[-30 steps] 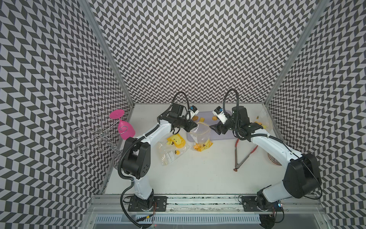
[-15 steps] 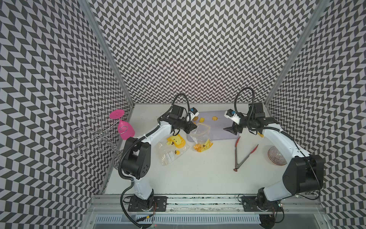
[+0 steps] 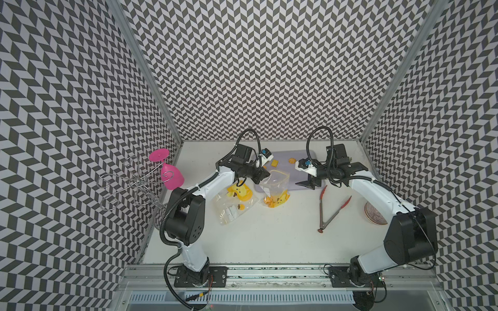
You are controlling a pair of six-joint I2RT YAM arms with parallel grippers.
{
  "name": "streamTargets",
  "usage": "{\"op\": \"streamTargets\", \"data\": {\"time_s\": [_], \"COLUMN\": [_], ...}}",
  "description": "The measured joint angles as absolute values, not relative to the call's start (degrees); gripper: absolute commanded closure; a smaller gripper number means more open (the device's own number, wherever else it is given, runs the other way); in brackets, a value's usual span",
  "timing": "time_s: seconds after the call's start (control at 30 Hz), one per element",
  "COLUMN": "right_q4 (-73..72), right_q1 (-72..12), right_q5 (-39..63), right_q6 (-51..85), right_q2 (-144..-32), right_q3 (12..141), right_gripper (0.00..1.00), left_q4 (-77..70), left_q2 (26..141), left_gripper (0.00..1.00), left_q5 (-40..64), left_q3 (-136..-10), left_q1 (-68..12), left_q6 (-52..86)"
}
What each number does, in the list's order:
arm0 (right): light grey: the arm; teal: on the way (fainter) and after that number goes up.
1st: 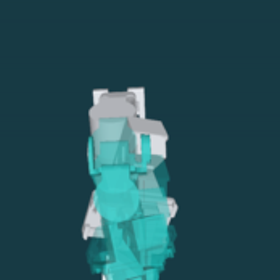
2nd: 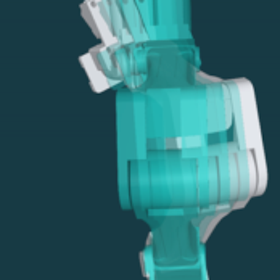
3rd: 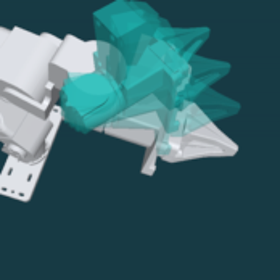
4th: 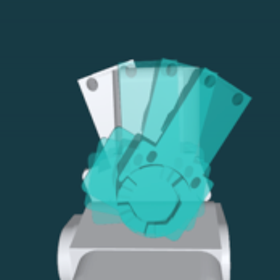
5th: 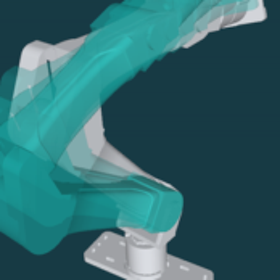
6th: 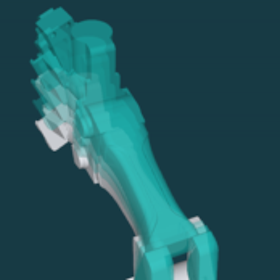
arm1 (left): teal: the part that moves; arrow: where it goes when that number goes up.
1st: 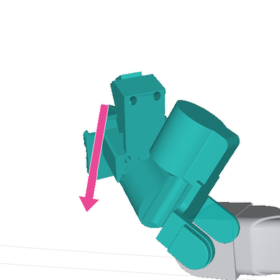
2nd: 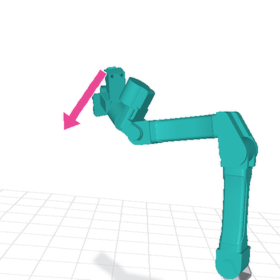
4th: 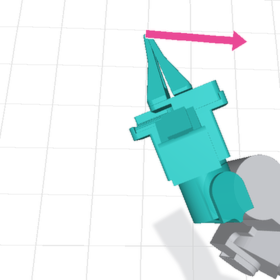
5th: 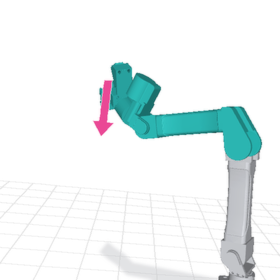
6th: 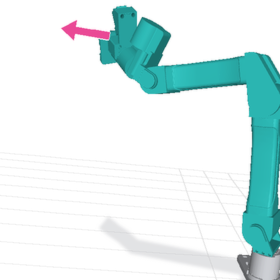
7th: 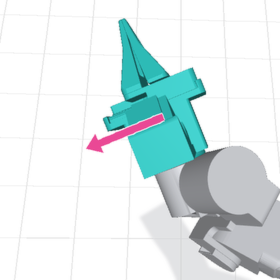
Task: Put the cookies into a resealable bag to prevent moisture
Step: Close the ziploc bag at the center of the board.
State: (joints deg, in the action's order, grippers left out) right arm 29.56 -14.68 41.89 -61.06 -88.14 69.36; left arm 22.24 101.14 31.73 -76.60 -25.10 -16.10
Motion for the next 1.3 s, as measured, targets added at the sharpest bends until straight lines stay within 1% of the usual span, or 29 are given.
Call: {"op": "streamTargets", "data": {"time_s": [0.17, 0.33, 0.47, 0.57, 0.73, 0.87, 0.97, 1.0, 1.03, 1.07, 1.1, 1.13, 1.2, 1.23, 1.27, 1.3], "right_q4": [27.35, 27.22, 27.88, 28.49, 29.28, 30.02, 30.50, 30.74, 30.87, 30.98, 31.14, 31.22, 31.20, 31.09, 30.41, 29.19], "right_q1": [-16.01, -16.56, -17.23, -18.11, -18.70, -18.68, -18.70, -18.68, -18.68, -18.68, -18.68, -18.68, -18.68, -18.68, -18.68, -18.68], "right_q5": [42.39, 42.54, 42.94, 43.57, 44.93, 45.56, 45.91, 45.95, 45.95, 46.00, 46.06, 46.17, 46.28, 46.24, 46.17, 45.87], "right_q6": [-60.88, -60.90, -61.06, -61.06, -60.99, -60.53, -60.45, -60.36, -60.49, -60.36, -59.94, -60.05, -59.79, -59.57, -59.13, -58.41], "right_q2": [-90.24, -95.46, -98.10, -98.80, -100.22, -100.68, -100.71, -100.71, -100.71, -100.71, -100.71, -100.71, -100.71, -100.71, -100.60, -100.16], "right_q3": [69.54, 71.66, 72.75, 73.47, 76.49, 77.43, 77.43, 77.43, 77.43, 77.43, 77.43, 77.43, 77.41, 77.38, 77.01, 76.03], "right_gripper": [0.21, 0.25, 0.30, 0.38, 0.56, 0.68, 0.79, 0.84, 0.94, 1.00, 1.00, 1.00, 1.00, 1.00, 1.00, 1.00], "left_q4": [22.24, 22.24, 22.26, 22.26, 22.26, 22.26, 22.26, 22.26, 22.26, 22.26, 22.26, 22.26, 22.11, 21.74, 20.62, 19.33], "left_q2": [101.14, 101.14, 101.14, 101.14, 101.14, 101.14, 101.14, 101.14, 101.14, 101.14, 101.14, 101.12, 100.99, 100.71, 99.98, 98.83], "left_gripper": [1.00, 1.00, 1.00, 1.00, 1.00, 1.00, 1.00, 1.00, 1.00, 1.00, 1.00, 0.86, 0.44, 0.16, 0.01, 0.00], "left_q5": [31.73, 31.73, 31.73, 31.73, 31.70, 31.70, 31.73, 31.73, 31.73, 31.75, 31.77, 31.83, 31.99, 32.01, 31.92, 31.73], "left_q3": [-76.62, -76.62, -76.62, -76.62, -76.62, -76.62, -76.62, -76.62, -76.62, -76.62, -76.62, -76.62, -76.62, -76.49, -75.92, -74.96], "left_q1": [-25.10, -25.10, -25.10, -25.10, -25.10, -25.10, -25.10, -25.10, -25.10, -25.10, -25.10, -25.10, -25.10, -25.10, -25.08, -24.84], "left_q6": [-16.51, -16.91, -16.97, -17.08, -17.10, -17.10, -17.10, -17.08, -17.08, -17.08, -17.08, -17.06, -16.88, -16.60, -15.92, -15.18]}}
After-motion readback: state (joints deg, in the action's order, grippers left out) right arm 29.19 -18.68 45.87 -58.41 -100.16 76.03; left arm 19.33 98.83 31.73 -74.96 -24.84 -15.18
